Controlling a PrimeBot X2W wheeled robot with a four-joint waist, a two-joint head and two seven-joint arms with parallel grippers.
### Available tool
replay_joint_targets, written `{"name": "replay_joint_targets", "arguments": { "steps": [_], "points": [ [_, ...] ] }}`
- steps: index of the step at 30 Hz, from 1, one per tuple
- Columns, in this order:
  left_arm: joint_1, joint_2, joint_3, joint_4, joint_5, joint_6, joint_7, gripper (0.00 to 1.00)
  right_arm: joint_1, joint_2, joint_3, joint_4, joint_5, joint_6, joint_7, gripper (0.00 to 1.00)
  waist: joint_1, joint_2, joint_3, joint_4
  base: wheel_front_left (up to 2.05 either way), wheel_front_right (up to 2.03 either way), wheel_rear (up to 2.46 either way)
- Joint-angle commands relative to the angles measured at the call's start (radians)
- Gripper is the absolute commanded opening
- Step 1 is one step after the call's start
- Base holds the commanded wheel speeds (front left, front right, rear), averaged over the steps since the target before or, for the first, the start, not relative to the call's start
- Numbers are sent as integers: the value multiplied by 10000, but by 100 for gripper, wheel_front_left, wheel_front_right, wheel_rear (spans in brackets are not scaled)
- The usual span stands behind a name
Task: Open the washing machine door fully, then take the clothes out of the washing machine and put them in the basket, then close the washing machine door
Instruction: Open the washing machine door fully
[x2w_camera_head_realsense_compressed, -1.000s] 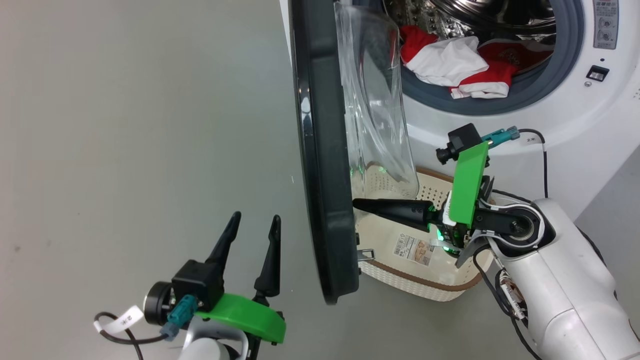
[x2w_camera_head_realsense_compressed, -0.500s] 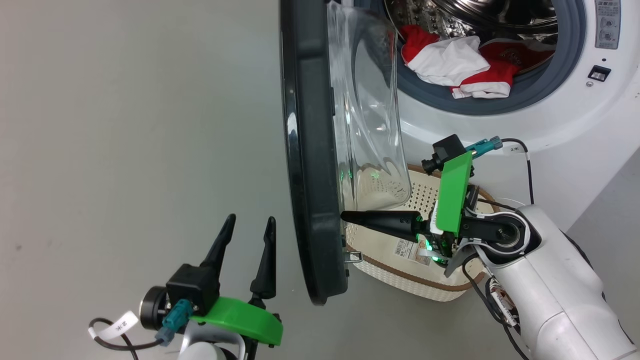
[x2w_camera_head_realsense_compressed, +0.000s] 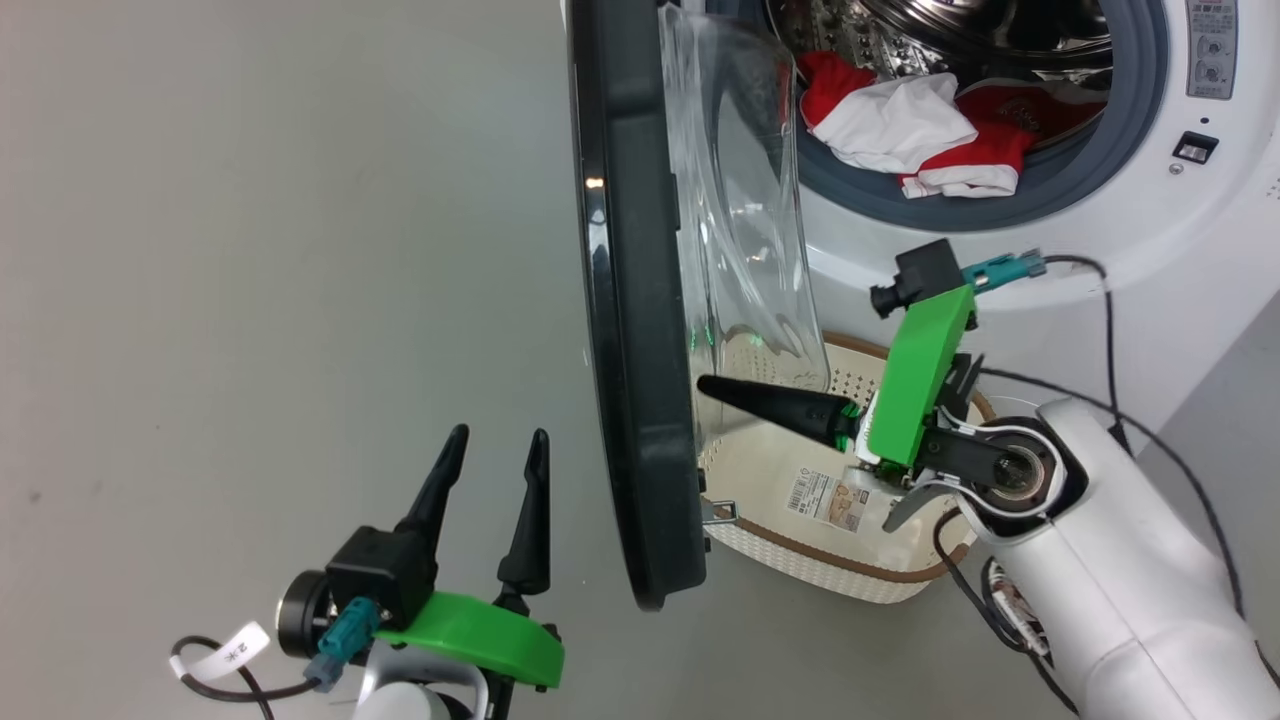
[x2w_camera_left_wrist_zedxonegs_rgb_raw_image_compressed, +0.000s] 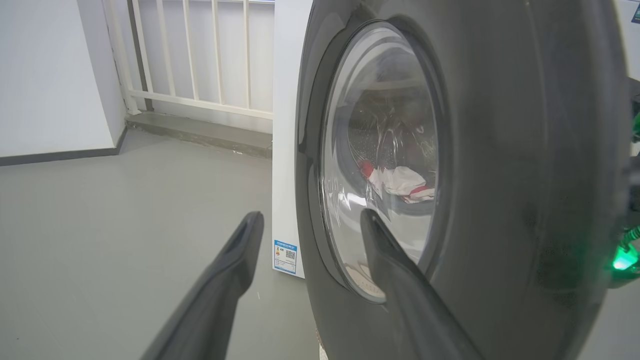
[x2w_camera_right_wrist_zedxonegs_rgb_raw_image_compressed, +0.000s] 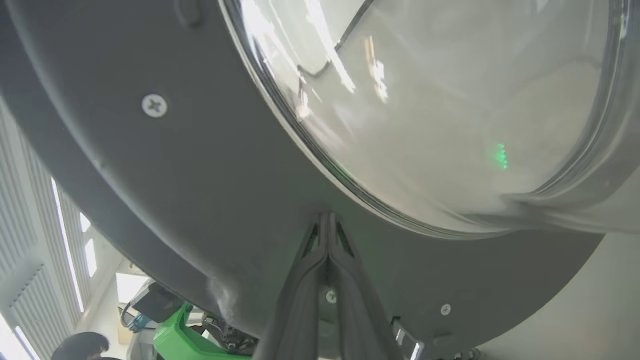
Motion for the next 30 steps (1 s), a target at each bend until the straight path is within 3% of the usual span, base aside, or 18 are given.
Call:
{"name": "replay_joint_targets", "arguments": {
  "steps": [1, 2, 9, 16, 19, 30],
  "points": [
    [-29, 173, 351, -236, -97, 35, -78, 100, 115, -8, 111, -585, -427, 75, -309, 95, 0, 0, 2, -3, 0, 0, 0],
    [-35, 173, 350, -229, -105, 29, -78, 100, 269, -115, 139, -832, -781, 75, -565, 100, 0, 0, 2, -4, 0, 0, 0],
    [-43, 173, 352, -246, -121, 11, -78, 100, 1484, -684, 96, -2837, -3711, 75, -2102, 100, 0, 0, 5, -9, 0, 0, 0],
    [-80, 173, 321, -384, -218, 31, -78, 100, 2784, -769, -613, -4851, -7232, 75, -3503, 100, 0, 0, 23, -20, 0, 0, 0],
    [-66, 173, 337, -465, -233, 56, -78, 100, 3210, -651, -1044, -5381, -8686, 75, -4269, 100, 0, 0, 16, -27, 0, 0, 0],
    [48, 173, 403, -866, -77, 41, -78, 100, 4472, 251, -2357, -5874, -11539, 75, -6464, 100, 0, 0, 48, -205, 0, 0, 0]
  ]
}}
